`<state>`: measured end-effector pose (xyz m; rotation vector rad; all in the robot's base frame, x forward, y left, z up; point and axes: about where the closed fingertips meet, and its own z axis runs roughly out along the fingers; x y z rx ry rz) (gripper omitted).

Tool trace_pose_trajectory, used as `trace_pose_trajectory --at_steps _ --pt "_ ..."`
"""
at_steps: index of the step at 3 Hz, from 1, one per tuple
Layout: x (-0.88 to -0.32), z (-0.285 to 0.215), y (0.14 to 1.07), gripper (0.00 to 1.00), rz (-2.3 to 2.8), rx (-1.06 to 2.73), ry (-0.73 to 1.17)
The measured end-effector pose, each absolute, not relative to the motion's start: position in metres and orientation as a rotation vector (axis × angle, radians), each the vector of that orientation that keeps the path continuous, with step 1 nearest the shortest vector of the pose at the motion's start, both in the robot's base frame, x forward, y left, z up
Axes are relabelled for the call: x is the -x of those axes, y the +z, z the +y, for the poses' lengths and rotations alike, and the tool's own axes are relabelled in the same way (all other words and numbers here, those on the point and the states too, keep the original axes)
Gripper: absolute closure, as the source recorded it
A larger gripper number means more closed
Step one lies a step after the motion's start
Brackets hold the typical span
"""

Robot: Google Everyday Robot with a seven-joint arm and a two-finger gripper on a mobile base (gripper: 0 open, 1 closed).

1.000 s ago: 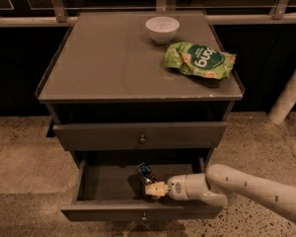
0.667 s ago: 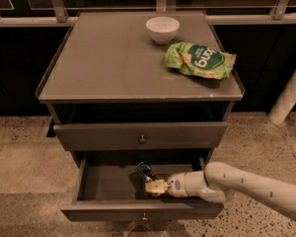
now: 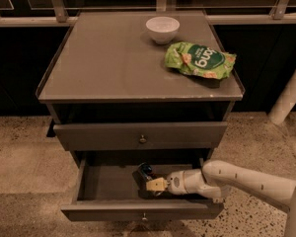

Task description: Place redbull can into middle drawer

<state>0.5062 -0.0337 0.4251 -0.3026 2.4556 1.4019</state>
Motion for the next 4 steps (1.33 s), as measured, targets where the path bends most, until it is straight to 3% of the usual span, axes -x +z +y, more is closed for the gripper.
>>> trace_pose_trajectory --at_steps 1,4 --pt "-0.5064 -0.0341 0.4245 0.81 2.458 0.301 1.401" --pt "-0.5064 -0.034 0.4244 0.12 2.458 0.301 1.401"
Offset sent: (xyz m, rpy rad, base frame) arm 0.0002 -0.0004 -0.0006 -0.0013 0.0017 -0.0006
